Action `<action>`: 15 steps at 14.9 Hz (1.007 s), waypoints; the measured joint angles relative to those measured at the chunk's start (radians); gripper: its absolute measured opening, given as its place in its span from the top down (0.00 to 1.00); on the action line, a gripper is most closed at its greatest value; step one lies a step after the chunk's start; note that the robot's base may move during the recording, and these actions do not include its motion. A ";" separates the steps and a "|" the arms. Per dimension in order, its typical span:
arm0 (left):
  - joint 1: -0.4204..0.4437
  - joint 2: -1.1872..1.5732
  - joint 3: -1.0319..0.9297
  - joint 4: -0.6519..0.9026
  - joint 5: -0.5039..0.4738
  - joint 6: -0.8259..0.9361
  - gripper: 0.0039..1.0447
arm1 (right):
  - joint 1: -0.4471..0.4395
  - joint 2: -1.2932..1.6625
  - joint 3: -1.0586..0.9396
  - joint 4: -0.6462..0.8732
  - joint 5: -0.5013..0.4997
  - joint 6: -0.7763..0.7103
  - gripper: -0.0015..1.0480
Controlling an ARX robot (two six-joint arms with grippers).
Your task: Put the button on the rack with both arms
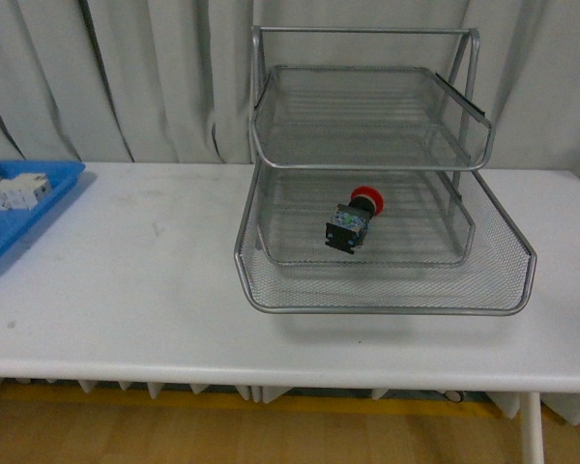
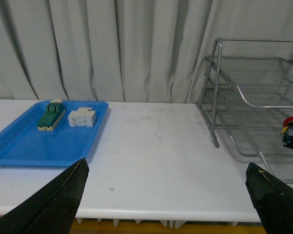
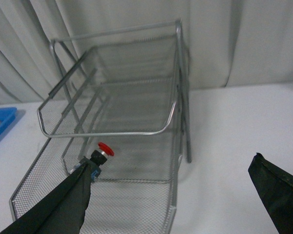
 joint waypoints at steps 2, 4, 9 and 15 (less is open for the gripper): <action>0.000 0.000 0.000 0.000 0.000 0.000 0.06 | 0.053 0.217 0.196 -0.112 -0.003 0.048 0.06; 0.000 0.000 0.000 0.000 0.000 0.000 0.06 | 0.074 0.282 0.272 -0.167 -0.009 0.066 0.09; 0.000 0.000 0.000 0.000 0.000 0.000 0.06 | 0.121 0.359 0.388 -0.267 -0.030 0.089 0.28; 0.000 0.000 0.000 0.000 0.000 0.000 0.06 | 0.268 0.466 0.436 -0.451 -0.098 0.058 0.98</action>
